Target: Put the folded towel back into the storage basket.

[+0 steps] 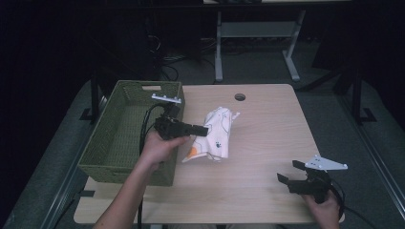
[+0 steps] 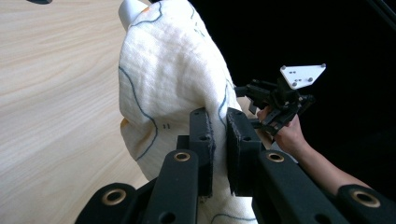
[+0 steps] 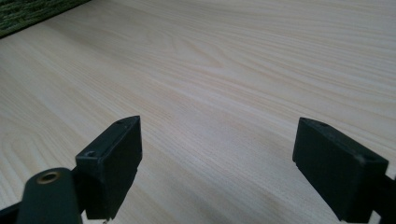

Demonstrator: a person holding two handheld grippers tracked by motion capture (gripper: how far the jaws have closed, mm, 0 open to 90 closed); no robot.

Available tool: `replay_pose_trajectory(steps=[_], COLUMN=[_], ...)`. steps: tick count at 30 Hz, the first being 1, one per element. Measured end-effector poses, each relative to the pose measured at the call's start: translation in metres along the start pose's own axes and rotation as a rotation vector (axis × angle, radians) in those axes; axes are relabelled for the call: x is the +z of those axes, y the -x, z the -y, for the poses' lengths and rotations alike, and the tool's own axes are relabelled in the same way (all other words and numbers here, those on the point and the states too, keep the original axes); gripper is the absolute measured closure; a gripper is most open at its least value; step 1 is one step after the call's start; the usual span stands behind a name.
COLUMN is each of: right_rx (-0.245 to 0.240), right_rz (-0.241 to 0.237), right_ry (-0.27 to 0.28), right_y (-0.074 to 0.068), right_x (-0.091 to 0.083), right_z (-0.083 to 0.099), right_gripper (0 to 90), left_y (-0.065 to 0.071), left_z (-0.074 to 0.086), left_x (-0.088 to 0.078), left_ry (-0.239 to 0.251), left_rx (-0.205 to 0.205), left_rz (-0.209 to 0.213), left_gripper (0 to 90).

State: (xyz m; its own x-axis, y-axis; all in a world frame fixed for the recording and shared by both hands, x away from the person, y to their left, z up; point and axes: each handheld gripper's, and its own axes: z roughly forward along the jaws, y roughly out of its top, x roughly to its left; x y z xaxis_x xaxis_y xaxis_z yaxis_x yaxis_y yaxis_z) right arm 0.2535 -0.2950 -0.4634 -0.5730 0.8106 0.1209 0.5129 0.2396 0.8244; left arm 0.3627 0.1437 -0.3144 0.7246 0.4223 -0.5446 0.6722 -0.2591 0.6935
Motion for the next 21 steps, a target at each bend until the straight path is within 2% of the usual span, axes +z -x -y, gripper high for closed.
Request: replay_pose_trajectory(steps=[3, 14, 21], right_rx=[0.005, 0.025, 0.040], right_rz=[0.000, 0.018, 0.031], right_ry=[-0.002, -0.006, -0.008], right_y=[0.000, 0.002, 0.002], right_x=[0.000, 0.001, 0.002], right_z=[0.000, 0.001, 0.002], right_gripper=[15.4, 15.4, 15.4], left_y=[-0.001, -0.009, -0.010], left_z=[-0.001, -0.006, -0.010], left_x=[-0.005, -0.022, -0.031], left_ry=[0.012, 0.015, 0.013], left_rx=[-0.012, -0.013, -0.002], left_rz=[0.008, 0.022, 0.030], left_gripper=[82.9, 82.9, 82.9])
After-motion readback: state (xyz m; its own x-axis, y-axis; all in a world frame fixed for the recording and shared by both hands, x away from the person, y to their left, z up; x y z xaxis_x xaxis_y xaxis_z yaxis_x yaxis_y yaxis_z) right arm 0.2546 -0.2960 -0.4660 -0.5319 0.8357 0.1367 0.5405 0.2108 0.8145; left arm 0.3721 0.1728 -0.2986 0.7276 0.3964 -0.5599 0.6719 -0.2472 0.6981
